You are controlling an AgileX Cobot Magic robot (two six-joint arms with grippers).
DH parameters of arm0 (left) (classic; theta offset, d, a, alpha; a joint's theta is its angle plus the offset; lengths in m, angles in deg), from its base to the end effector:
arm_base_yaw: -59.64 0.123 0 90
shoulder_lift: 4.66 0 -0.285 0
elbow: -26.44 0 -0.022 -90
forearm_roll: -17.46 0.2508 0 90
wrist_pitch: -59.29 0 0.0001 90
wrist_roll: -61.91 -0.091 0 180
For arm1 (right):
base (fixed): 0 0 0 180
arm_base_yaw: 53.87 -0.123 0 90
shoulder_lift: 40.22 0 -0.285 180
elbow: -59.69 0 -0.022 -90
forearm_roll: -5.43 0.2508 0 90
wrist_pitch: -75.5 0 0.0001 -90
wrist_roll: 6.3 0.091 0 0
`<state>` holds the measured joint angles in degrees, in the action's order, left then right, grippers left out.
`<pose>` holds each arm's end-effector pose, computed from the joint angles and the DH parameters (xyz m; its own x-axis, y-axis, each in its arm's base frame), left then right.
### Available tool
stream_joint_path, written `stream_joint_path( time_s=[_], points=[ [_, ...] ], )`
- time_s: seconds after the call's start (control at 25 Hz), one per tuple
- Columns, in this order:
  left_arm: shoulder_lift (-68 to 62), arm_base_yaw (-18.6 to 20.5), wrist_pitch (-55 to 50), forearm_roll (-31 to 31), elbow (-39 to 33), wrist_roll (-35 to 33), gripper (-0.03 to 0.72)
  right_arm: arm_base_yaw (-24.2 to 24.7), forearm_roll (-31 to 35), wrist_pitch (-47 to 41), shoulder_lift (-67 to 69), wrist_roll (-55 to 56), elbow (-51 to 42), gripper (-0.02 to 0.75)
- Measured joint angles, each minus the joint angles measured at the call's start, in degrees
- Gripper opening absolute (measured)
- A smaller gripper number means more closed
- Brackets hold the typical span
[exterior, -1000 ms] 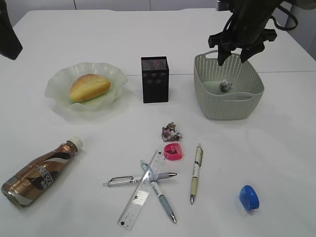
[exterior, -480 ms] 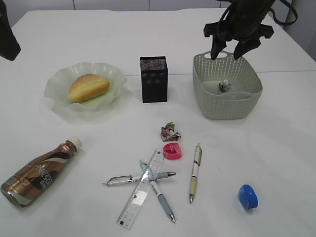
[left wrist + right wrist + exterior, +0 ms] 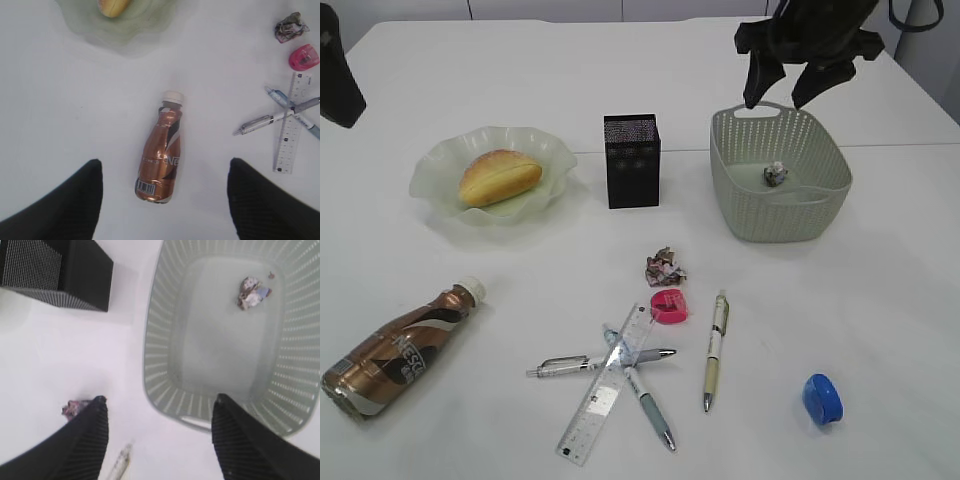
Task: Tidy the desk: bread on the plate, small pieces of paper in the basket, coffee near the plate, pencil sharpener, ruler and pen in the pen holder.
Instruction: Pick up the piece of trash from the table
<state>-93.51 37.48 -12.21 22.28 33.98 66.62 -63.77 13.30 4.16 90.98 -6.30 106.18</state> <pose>0.2624 -0.0990 0.3869 -0.8410 0.2829 -0.4611 0.2960 0.9541 0.0454 0.4631 0.0928 0.3001 -0.9081 -0.1140 -0.4029 -0.1827 0.9737 0.1363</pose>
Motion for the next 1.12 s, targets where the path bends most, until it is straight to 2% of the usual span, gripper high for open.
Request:
stream_joint_path(
  time_s=[0.12, 0.32, 0.44, 0.56, 1.12],
  points=[
    [-0.3, 0.0, 0.0, 0.0, 0.0, 0.0, 0.56, -2.9, -1.6, 0.0, -3.6, 0.0, -5.5, 0.507],
    [-0.4, 0.0, 0.0, -0.2, 0.0, 0.0, 0.559, -10.8, -2.5, 0.0, -6.8, 0.0, -10.6, 0.507],
    [-0.4, 0.0, 0.0, -0.8, 0.0, 0.0, 0.56, -15.9, -7.6, 0.0, -6.4, 3.5, -11.1, 0.507],
    [-0.4, 0.0, 0.0, -1.8, 0.0, 0.0, 0.56, -18.8, -10.5, 0.0, -5.0, 6.0, -11.1, 0.507],
    [-0.4, 0.0, 0.0, -3.0, 0.0, 0.0, 0.56, -19.4, -14.7, 0.5, 4.5, 10.2, -11.1, 0.507]
  ],
)
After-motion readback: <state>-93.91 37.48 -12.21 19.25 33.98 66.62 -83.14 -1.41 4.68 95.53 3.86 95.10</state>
